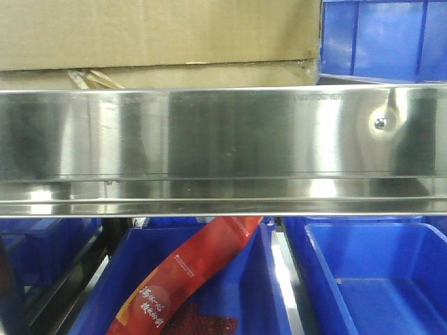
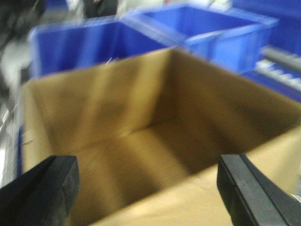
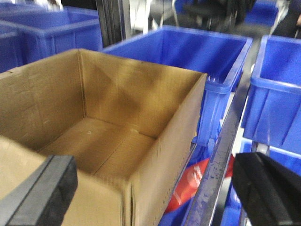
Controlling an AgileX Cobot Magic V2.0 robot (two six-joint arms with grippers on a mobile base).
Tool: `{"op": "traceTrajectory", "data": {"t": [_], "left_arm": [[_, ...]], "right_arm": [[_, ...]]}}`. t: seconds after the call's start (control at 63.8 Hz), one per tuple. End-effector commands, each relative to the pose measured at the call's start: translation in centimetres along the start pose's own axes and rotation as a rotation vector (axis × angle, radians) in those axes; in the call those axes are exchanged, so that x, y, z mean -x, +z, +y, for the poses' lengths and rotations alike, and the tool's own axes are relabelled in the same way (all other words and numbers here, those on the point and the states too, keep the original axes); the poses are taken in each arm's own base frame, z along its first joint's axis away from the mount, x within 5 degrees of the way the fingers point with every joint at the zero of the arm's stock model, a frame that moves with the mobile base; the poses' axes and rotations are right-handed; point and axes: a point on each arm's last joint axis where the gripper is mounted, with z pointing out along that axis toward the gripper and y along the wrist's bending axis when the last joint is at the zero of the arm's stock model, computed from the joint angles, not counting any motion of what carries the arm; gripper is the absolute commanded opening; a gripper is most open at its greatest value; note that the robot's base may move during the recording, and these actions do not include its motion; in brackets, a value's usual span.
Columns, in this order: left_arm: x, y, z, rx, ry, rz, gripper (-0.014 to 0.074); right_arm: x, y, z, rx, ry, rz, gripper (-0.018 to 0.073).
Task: Grab carton from right shelf to conveyor
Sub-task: 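Close both grippers on opposite side walls of the carton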
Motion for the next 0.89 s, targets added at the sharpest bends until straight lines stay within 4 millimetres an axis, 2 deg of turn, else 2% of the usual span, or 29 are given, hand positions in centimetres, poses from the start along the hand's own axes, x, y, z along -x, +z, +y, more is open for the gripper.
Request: {"op": "traceTrajectory", "data": {"t": [0.0, 0.125, 0.266, 0.439, 0.658, 0.877], "left_arm": [[1.0, 0.9, 1.0, 0.085, -0.030, 0.062, 0.0498], [1.8, 2.5, 2.0, 0.192, -0.111, 0.149, 0.0498], [2.4, 4.0, 2.3, 0.232, -0.131, 0.212, 0.0498], [3.6, 4.9, 3.2, 0.332, -0.130, 0.209, 0.0498], [3.3, 7.0, 5.5, 0.360, -0.195, 0.243, 0.0498], [1.8, 10.7, 6.5, 0.323, -0.186, 0.341, 0.0498]], "right_arm": [[1.8, 1.2, 0.1, 0.013, -0.002, 0.056, 0.0569], [4.2, 3.6, -0.4, -0.028, 0.055, 0.155, 0.0569], [5.0, 6.3, -1.0, -0.083, 0.059, 0.309, 0.0569], [6.5, 9.6, -1.2, -0.084, 0.076, 0.259, 0.0569], [5.0, 13.0, -1.8, -0.120, 0.096, 0.317, 0.0569], [3.0, 16.4, -2.4, -0.136, 0.123, 0.390, 0.0569]]}}
